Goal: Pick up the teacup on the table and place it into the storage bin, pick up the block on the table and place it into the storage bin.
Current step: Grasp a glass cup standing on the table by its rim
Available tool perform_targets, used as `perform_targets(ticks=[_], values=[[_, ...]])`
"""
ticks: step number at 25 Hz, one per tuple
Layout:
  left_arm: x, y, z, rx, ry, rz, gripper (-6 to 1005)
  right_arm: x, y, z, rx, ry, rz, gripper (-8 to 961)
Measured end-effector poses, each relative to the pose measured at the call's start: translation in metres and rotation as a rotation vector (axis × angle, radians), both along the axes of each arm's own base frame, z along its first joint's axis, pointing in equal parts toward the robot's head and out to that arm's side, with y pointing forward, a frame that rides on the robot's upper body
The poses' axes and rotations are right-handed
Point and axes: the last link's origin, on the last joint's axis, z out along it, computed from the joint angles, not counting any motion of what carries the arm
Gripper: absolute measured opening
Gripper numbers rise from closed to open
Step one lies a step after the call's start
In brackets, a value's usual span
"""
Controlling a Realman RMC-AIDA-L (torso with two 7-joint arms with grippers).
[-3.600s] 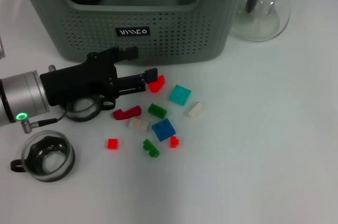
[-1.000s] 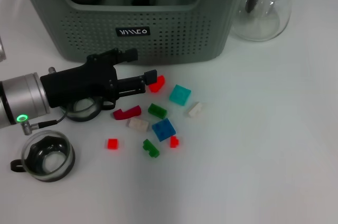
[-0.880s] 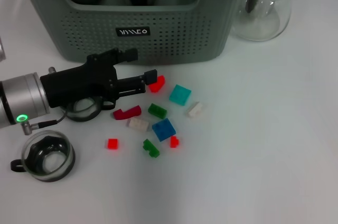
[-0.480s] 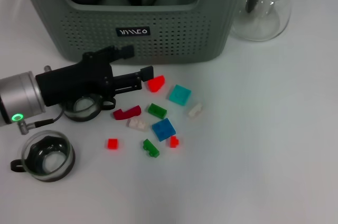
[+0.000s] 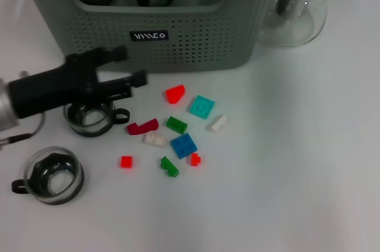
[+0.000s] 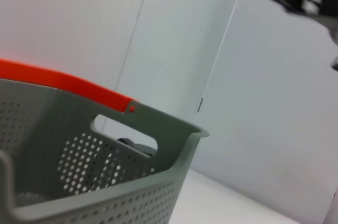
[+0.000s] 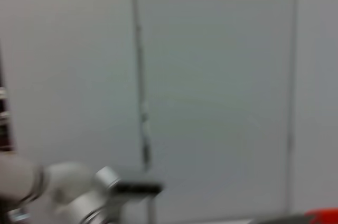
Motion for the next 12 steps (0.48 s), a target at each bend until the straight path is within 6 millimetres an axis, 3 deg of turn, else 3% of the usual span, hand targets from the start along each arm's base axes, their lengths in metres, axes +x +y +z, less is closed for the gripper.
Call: perform_targets(ticks=[5, 12], values=[[-0.013, -0.001, 0.025, -0.011, 0.071, 0.06, 829, 0.037, -0.017, 0.006, -0.151, -0.099, -0.012, 693], [-0.025, 0.006, 0.066, -0.063, 0.284, 0.177, 829, 0.076, -0.033, -0.017, -0.331, -0.355, -0.125, 691]])
